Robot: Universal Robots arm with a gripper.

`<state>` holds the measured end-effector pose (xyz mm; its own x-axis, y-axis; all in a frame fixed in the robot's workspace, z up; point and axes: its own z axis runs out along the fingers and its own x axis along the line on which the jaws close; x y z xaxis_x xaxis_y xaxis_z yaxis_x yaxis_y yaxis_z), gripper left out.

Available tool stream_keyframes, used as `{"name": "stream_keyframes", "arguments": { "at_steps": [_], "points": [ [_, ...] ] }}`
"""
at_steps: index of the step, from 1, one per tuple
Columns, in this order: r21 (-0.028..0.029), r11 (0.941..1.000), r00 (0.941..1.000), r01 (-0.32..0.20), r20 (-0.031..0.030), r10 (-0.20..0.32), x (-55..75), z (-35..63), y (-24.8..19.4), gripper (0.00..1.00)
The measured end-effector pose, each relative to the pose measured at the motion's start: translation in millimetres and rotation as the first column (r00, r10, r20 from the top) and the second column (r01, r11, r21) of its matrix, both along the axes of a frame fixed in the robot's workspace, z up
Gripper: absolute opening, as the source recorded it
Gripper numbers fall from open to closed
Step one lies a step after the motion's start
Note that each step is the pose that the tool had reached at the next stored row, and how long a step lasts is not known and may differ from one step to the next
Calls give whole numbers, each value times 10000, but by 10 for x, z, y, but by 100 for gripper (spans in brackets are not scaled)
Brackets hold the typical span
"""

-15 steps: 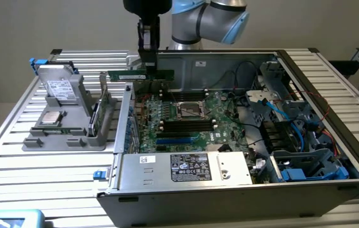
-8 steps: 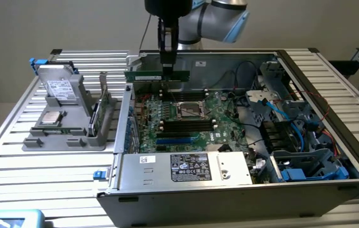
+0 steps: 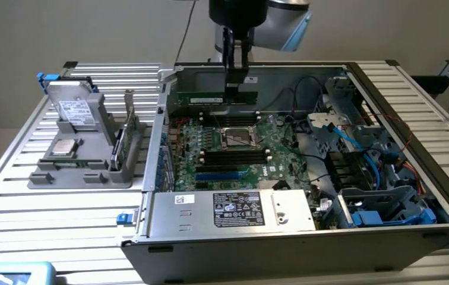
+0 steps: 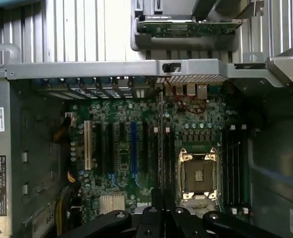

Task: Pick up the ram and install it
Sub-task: 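Pick up the ram and move it above insertion slot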

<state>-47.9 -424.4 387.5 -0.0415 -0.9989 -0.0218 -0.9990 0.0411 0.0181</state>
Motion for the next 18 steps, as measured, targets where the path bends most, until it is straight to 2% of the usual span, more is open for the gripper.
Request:
{"name": "stream_keyframes", "arguments": {
  "at_steps": [4, 8, 14, 18],
  "points": [
    [-1, 10000, 10000, 0, 11, 0, 68, -47, 27, 12],
    [0, 10000, 10000, 0, 34, 0, 107, -85, 98, 12],
    [9, 10000, 10000, 1, 36, -1, 259, -161, 189, 12],
    [8, 10000, 10000, -1, 41, 1, 301, -215, 262, 12]
  ]
}}
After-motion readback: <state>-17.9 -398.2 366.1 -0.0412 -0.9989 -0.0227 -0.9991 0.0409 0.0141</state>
